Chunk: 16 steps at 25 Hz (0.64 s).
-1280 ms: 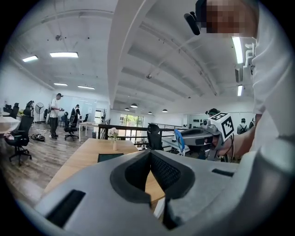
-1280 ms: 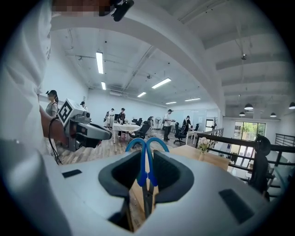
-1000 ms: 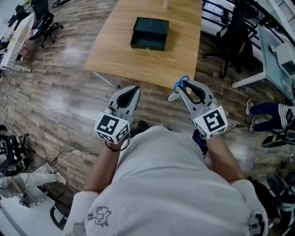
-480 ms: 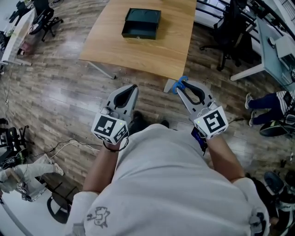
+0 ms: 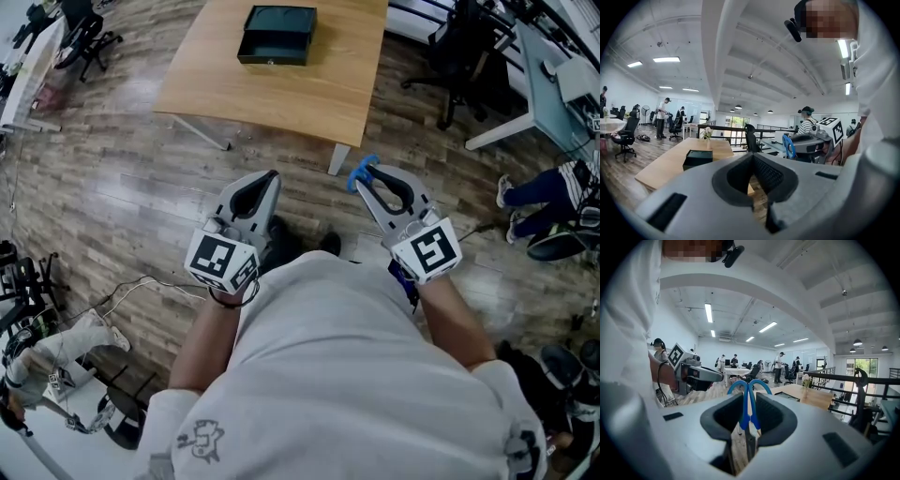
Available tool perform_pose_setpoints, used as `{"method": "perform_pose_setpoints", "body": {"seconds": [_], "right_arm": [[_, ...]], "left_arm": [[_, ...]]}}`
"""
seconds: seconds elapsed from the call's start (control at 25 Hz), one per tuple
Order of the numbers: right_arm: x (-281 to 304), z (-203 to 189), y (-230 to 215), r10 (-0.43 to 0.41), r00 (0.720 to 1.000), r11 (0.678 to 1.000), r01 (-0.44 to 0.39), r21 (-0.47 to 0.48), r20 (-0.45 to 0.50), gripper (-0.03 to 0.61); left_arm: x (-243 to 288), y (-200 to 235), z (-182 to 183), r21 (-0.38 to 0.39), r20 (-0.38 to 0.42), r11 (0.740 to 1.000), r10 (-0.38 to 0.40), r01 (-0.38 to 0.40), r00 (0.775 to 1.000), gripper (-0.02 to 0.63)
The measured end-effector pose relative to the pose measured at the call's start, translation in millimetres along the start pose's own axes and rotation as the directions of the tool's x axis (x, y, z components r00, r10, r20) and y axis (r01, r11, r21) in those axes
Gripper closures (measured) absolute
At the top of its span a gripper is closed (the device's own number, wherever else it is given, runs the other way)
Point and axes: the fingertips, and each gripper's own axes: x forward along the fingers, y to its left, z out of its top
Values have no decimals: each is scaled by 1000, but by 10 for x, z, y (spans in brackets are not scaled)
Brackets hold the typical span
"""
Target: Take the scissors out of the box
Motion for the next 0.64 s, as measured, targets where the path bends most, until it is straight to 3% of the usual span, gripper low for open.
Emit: {"method": "perform_pose_setpoints", "body": {"seconds": [0.64], "right_arm": [[-102, -13, 157, 4, 1000, 1000, -4, 5, 14, 486]], "left_arm": [[-126, -130, -99, -7, -2, 1000, 2, -2, 1000, 608]]}}
